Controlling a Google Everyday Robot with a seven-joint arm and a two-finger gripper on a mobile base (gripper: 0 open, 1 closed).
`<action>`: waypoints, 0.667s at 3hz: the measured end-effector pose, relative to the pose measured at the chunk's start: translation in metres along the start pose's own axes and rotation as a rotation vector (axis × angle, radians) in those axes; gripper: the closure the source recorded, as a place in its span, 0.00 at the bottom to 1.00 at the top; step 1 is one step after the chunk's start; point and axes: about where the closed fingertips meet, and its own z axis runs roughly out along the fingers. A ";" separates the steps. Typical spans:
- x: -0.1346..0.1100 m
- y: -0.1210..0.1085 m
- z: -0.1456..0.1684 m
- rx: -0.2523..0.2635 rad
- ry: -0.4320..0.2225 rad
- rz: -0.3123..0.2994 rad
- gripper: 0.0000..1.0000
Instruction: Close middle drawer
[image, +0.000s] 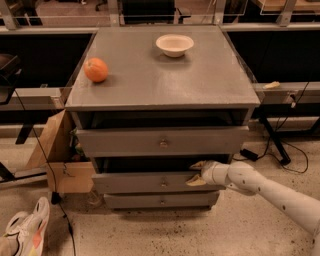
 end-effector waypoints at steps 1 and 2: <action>-0.003 -0.002 0.001 0.010 -0.011 -0.011 0.81; -0.005 -0.004 0.003 0.017 -0.021 -0.019 0.58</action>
Offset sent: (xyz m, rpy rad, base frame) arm 0.0189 0.0034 0.0116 0.0119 -0.0727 0.0169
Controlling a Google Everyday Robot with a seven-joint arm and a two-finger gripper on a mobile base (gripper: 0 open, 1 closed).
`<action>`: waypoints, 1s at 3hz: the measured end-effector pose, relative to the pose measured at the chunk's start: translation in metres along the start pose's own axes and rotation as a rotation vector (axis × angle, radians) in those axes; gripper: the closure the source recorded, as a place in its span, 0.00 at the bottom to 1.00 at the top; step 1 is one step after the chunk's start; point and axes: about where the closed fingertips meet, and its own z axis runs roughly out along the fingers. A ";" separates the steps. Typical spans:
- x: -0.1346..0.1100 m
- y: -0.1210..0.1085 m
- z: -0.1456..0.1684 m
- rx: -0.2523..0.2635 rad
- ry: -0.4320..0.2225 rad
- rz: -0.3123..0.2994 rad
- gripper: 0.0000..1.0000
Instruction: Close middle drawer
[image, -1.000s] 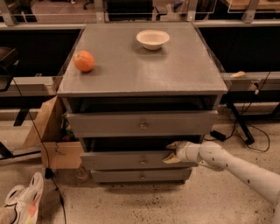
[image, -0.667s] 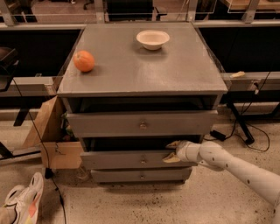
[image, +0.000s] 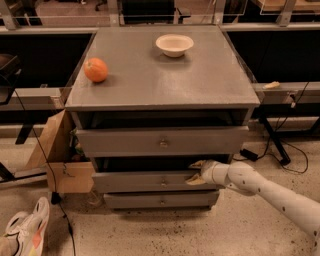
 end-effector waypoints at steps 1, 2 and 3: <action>-0.001 -0.002 0.001 0.005 -0.006 -0.006 0.35; -0.003 -0.003 0.001 0.009 -0.011 -0.011 0.11; -0.005 -0.006 0.002 0.015 -0.018 -0.021 0.00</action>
Offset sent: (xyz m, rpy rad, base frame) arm 0.0138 -0.0015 0.0090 0.0036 -0.0444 0.0106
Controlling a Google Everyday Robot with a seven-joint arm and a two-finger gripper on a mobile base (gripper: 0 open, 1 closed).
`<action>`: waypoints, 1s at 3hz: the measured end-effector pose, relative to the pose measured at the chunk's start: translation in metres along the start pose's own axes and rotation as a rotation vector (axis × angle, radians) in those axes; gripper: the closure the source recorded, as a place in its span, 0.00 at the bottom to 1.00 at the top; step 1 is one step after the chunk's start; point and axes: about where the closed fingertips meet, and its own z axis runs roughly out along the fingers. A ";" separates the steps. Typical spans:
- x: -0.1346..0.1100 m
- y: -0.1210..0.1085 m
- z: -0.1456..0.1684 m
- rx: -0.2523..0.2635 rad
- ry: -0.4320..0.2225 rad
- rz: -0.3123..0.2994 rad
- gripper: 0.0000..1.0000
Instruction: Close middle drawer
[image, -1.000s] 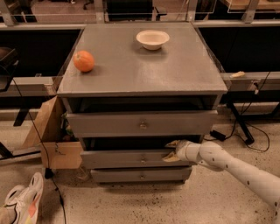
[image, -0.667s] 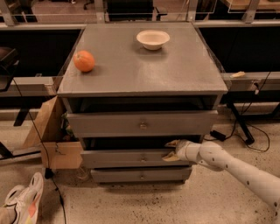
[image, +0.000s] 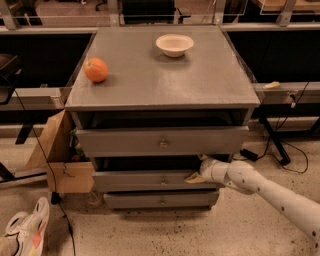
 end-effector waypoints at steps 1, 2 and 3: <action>-0.002 0.000 -0.003 0.005 -0.005 -0.009 0.00; -0.006 0.002 -0.008 0.008 -0.010 -0.019 0.00; -0.012 0.009 -0.018 0.013 -0.017 -0.026 0.00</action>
Offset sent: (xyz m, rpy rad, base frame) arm -0.0147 -0.0054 0.0135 -0.0088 -0.0334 0.0099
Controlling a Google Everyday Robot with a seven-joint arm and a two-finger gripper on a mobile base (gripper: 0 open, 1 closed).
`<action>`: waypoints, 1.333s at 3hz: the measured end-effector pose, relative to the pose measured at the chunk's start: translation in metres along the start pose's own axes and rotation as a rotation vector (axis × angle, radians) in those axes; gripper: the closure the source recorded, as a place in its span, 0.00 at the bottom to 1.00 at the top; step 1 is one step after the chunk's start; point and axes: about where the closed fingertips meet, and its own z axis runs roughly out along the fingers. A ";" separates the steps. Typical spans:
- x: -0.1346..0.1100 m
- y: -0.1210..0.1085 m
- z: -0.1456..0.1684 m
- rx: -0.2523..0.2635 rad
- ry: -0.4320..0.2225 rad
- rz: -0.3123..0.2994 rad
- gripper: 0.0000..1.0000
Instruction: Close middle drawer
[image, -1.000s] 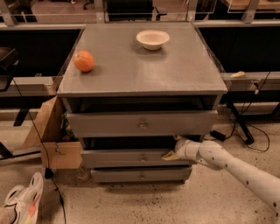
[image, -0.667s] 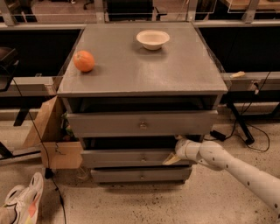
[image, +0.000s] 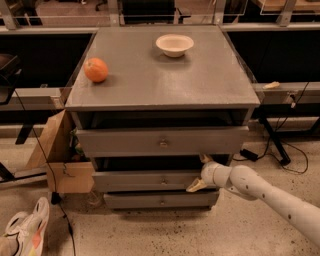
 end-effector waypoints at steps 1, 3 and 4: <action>-0.012 0.010 -0.014 0.004 -0.006 -0.016 0.00; -0.023 0.034 -0.037 0.001 -0.015 -0.014 0.19; -0.020 0.045 -0.049 0.010 -0.008 0.000 0.42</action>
Offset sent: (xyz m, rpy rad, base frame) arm -0.0583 0.0065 0.0199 -0.0095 -0.0256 0.0217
